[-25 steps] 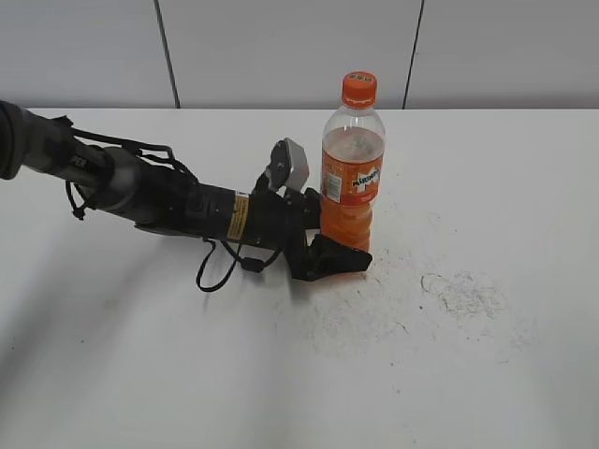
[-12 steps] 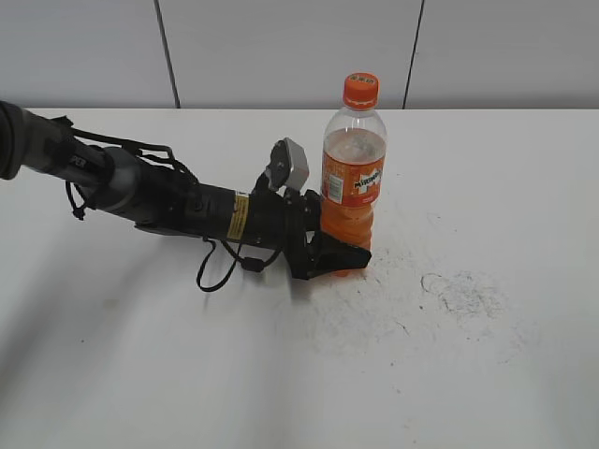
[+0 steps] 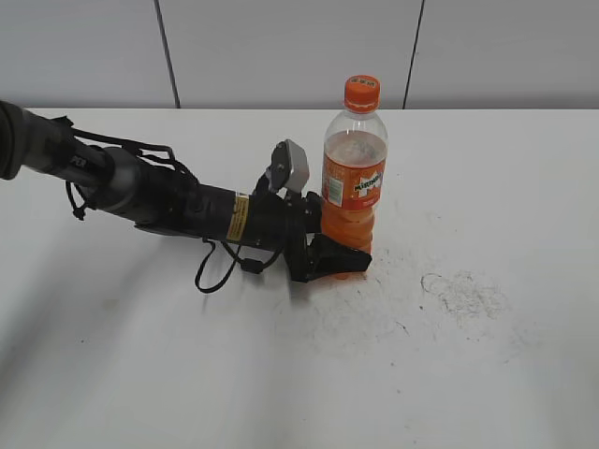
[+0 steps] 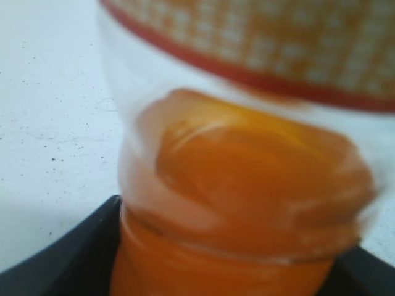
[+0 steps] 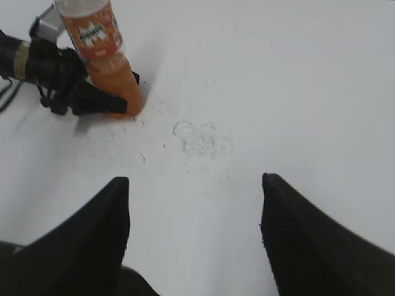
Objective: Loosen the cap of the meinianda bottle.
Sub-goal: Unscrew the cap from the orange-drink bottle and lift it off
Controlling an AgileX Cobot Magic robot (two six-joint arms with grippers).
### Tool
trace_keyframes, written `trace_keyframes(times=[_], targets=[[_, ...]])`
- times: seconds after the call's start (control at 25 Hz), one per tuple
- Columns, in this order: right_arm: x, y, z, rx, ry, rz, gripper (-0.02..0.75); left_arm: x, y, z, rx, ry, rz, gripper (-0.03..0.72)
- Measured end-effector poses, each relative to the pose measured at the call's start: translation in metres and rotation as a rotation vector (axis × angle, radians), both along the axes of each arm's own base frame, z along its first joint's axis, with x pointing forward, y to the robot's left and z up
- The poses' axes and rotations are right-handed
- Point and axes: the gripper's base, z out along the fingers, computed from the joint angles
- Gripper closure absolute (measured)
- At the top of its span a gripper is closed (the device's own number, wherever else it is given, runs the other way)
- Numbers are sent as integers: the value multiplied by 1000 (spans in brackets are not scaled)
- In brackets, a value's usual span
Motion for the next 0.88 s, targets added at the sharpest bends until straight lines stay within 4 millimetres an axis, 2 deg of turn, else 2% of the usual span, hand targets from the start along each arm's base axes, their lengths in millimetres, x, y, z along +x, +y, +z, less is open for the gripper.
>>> trace_keyframes(times=[0.12,0.2,0.44,0.64,0.76,0.88], targets=[[22,4,14,127,7,8,245,0,0,0,-2,0,-3,126],[44,8,20,256,55,30,245,0,0,0,-1,-1,-6,126],[104,22,22,421,268,206,245,-1,0,0,1,-3,-14,126],[155,25,46,487,357,305,245,-1,0,0,-1,-3,-19,126],[183,28,72,489,378,366,245,-2,0,0,-1,-3,-20,126],[206,40,92,430,428,413,245,-2,0,0,-1,-3,-23,126]])
